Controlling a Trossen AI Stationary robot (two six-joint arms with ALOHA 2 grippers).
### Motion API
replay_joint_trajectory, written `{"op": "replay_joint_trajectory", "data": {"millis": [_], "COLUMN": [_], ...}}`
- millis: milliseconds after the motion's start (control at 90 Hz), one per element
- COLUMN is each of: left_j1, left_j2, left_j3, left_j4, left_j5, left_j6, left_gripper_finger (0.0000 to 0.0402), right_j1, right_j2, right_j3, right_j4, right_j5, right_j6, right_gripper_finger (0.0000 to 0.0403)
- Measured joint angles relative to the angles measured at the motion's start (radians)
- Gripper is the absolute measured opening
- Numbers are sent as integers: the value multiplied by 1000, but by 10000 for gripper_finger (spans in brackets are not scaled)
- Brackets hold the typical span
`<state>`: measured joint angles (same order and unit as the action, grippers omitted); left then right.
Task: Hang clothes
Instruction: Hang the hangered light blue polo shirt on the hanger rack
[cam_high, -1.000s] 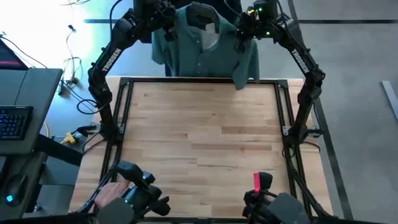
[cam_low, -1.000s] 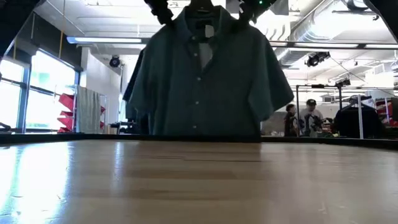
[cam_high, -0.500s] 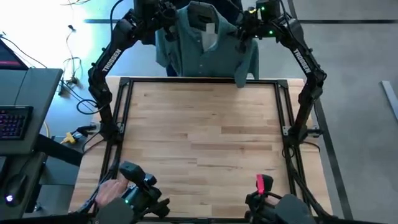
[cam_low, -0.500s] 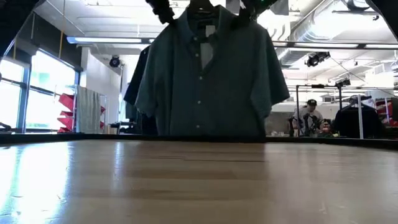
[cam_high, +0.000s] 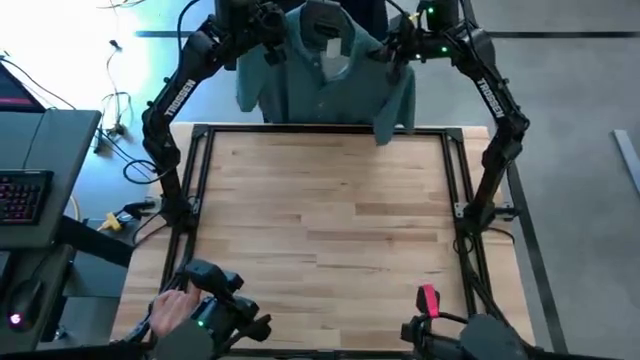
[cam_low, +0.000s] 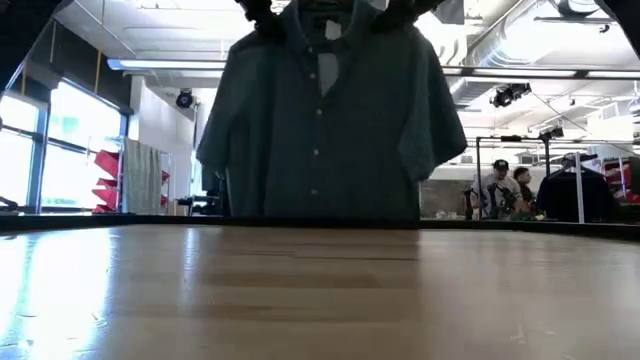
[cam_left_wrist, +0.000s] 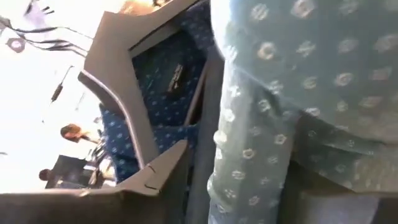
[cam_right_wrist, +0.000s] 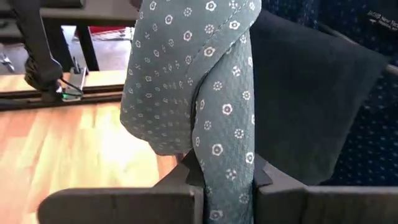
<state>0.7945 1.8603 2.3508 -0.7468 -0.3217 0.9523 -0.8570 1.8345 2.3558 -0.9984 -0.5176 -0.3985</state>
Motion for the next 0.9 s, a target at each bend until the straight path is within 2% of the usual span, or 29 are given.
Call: {"op": "replay_joint_trajectory", "data": {"millis": [156,311,422,700,900], "left_j1": [-7,-12,6,124,217], "left_j2": [0,0,4,40,113], "left_j3": [0,0,-1,-2,-2], "left_j4": [-22,-15,26,269,406], "left_j5": [15,6,-23,-52,-33], "left_j6": [15,12,-3,59,70], "left_gripper_finger": [54,54,54,53,52], "right_j1": [-20,-24,-24,-42,-41], "right_j2": [-2,-3,-8,-28,-28], "right_j3": [0,-1,1,3,2], "right_j4": [-10,1,32,25,-113], "right_j5": [-24,-20,98,293,300], "right_j6": [29,43,109,267,295], "right_gripper_finger": [14,27,52,161,224]}}
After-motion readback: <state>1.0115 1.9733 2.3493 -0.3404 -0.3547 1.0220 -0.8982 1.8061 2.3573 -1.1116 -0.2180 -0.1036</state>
